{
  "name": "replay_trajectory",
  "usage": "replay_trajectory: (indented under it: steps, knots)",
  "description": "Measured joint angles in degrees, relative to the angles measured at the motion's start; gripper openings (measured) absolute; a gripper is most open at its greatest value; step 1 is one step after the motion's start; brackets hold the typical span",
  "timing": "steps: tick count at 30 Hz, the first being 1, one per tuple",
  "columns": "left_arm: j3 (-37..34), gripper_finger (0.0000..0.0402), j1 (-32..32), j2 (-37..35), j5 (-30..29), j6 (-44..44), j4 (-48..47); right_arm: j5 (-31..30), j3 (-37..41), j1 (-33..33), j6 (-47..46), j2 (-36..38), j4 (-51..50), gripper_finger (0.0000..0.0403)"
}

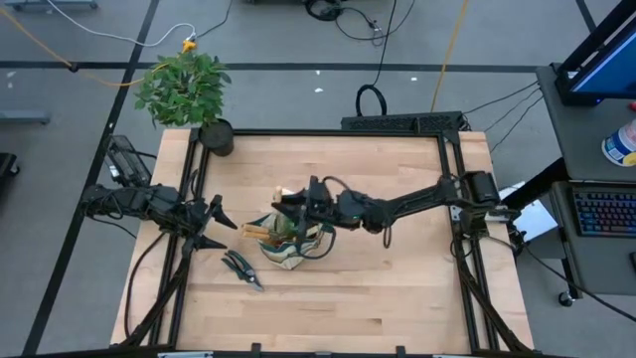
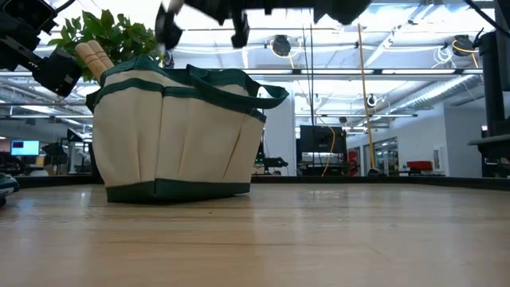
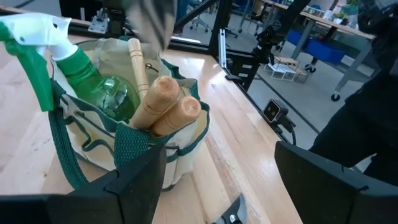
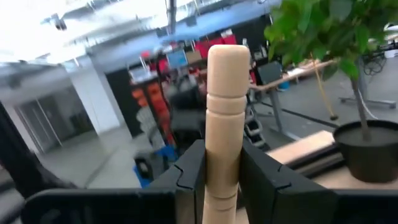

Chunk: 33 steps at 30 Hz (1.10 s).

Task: Pick & Place Garden tools in Gardening bag
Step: Put the brown trowel into the brown bag

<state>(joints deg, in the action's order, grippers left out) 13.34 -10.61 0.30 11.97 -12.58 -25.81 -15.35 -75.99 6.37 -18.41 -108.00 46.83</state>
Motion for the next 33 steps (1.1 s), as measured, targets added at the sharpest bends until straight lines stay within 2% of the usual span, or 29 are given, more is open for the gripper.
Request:
replay_trajectory:
  steps: [6, 10, 14, 18, 22, 33]
  knots:
    - [0.00, 0.0308, -0.01, 0.00, -0.04, 1.51, 0.74, 0.33, -0.02, 0.04, 4.48, -2.78, -1.96, 0.0062]
    - [0.00, 0.0308, 0.00, 0.02, -0.06, 1.94, 1.42, 0.46, -0.06, 0.04, 7.96, -3.07, -7.35, 0.0062]
    - [0.00, 0.0308, 0.00, 0.00, -0.17, 2.15, 1.79, 0.73, -0.04, 0.04, 7.40, -3.84, -7.65, 0.0063]
    - [0.00, 0.0308, 0.00, 0.00, -0.59, 2.42, 1.96, 5.22, -1.19, 0.03, 7.41, -3.86, -7.81, 0.0072]
    - [0.00, 0.0308, 0.00, 0.00, -1.06, 2.32, 2.12, 7.98, -3.29, 0.46, 10.08, -3.79, -12.28, 0.0063]
    - [0.00, 0.0308, 0.00, 0.01, -1.51, 2.14, 2.41, 7.99, -3.61, 0.46, 8.61, -3.81, -18.40, 0.0074]
